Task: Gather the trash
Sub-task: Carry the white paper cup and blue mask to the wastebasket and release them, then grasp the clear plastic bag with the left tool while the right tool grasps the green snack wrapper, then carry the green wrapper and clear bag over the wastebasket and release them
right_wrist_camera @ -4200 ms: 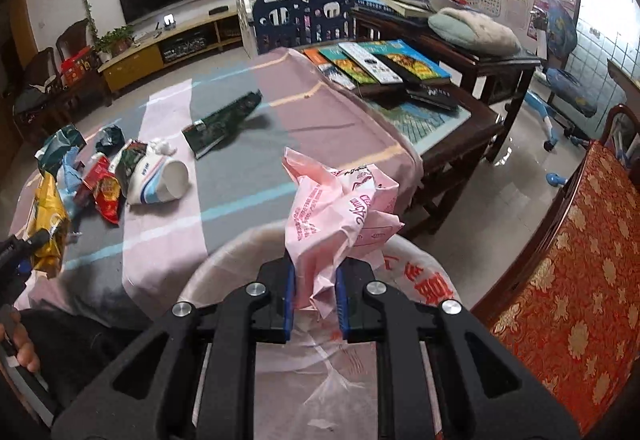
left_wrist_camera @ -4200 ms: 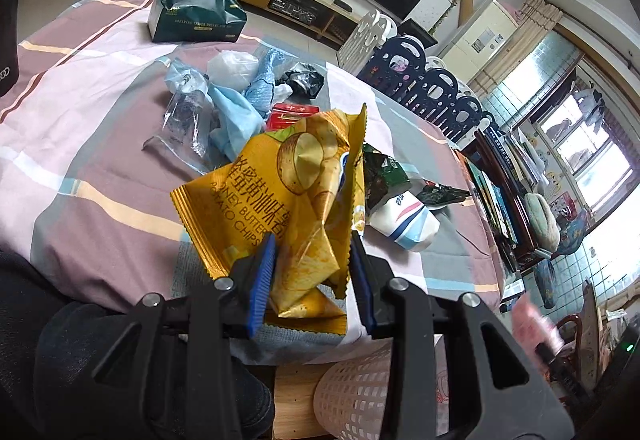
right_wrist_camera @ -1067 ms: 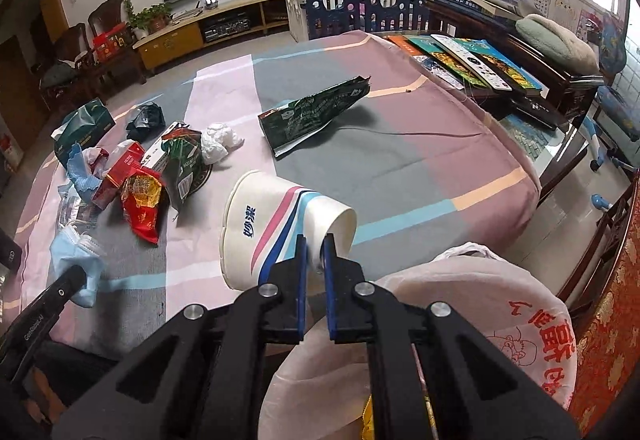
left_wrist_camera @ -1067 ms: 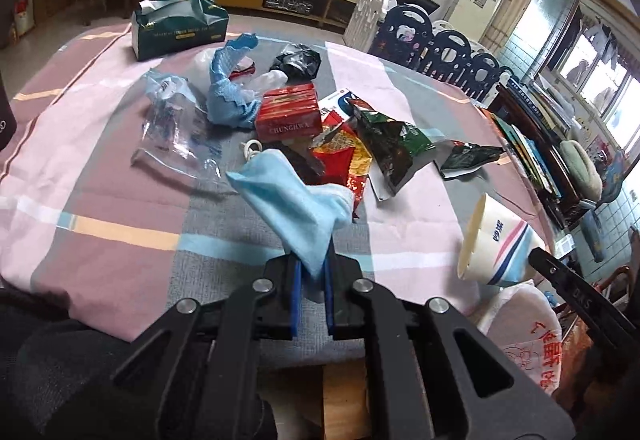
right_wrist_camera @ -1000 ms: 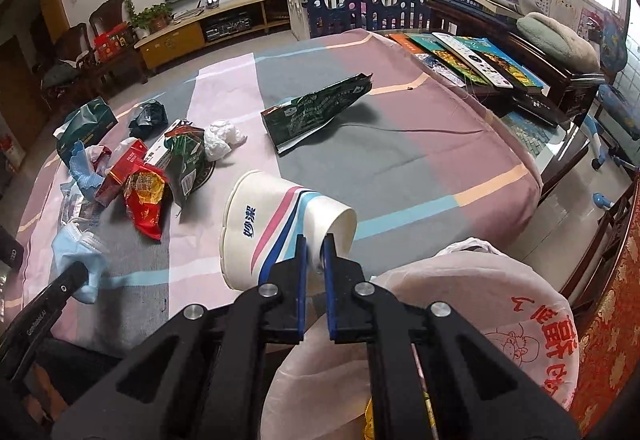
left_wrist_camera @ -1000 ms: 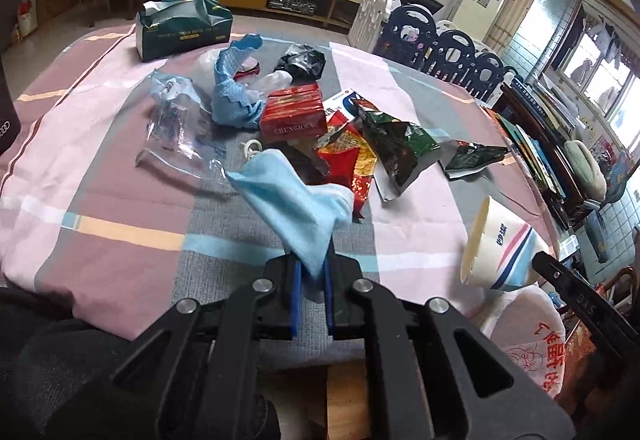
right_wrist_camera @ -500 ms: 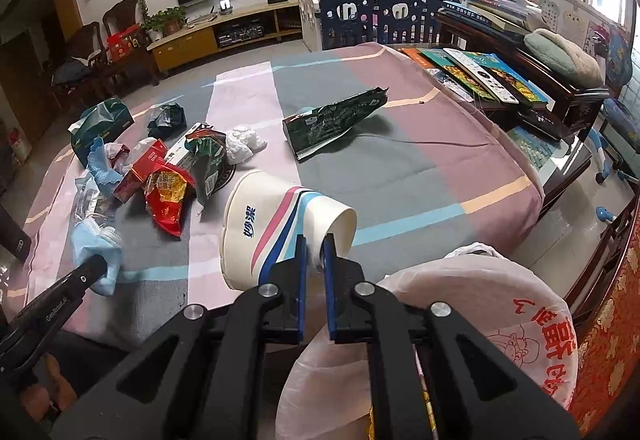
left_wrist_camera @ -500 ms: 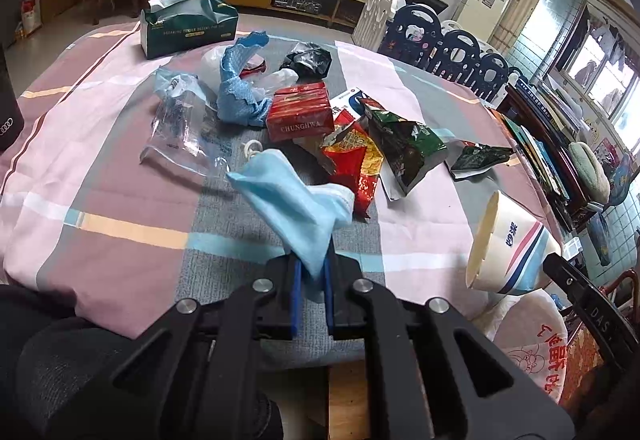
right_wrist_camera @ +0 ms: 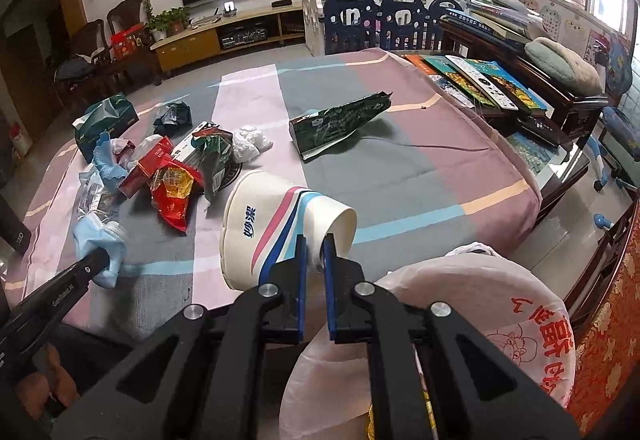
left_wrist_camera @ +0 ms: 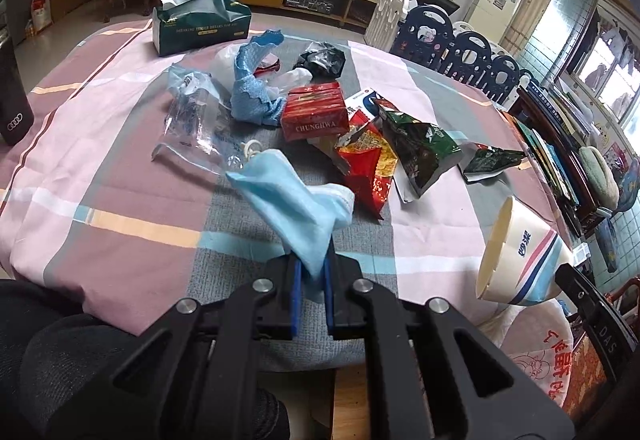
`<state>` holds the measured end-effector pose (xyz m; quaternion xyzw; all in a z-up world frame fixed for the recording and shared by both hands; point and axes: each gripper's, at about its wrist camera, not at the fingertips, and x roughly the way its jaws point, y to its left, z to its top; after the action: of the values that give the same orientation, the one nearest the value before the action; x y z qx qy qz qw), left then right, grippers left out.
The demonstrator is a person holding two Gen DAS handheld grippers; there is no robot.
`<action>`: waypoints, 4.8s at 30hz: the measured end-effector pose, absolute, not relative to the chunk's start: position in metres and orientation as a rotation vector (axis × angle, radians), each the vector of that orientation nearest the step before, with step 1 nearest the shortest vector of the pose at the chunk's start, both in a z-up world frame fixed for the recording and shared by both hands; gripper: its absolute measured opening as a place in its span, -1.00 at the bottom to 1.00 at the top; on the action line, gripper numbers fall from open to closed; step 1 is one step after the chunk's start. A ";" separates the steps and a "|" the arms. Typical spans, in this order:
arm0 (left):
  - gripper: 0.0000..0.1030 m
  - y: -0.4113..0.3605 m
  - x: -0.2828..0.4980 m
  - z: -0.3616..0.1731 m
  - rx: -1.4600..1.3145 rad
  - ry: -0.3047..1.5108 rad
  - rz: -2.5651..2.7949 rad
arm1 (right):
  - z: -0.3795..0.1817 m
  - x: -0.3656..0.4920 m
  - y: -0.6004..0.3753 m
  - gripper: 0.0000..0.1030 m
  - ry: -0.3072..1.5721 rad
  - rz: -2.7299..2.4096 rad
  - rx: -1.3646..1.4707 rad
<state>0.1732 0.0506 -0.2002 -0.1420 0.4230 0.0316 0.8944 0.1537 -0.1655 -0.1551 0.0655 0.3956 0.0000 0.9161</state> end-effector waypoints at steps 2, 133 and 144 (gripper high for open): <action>-0.80 0.051 0.173 -0.200 -0.298 0.875 0.065 | -0.154 0.153 -0.163 -0.83 0.814 0.001 0.131; -0.53 0.090 0.196 -0.198 -0.454 0.771 0.069 | -0.170 0.273 -0.095 -0.75 0.885 0.104 0.130; -0.53 0.082 0.198 -0.198 -0.401 0.783 0.092 | -0.145 0.212 -0.119 -0.75 0.826 0.146 0.136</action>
<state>0.1976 0.0822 -0.1980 -0.1938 0.3791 0.0446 0.9037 0.2117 -0.1186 -0.1452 0.0659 0.4006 0.0707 0.9111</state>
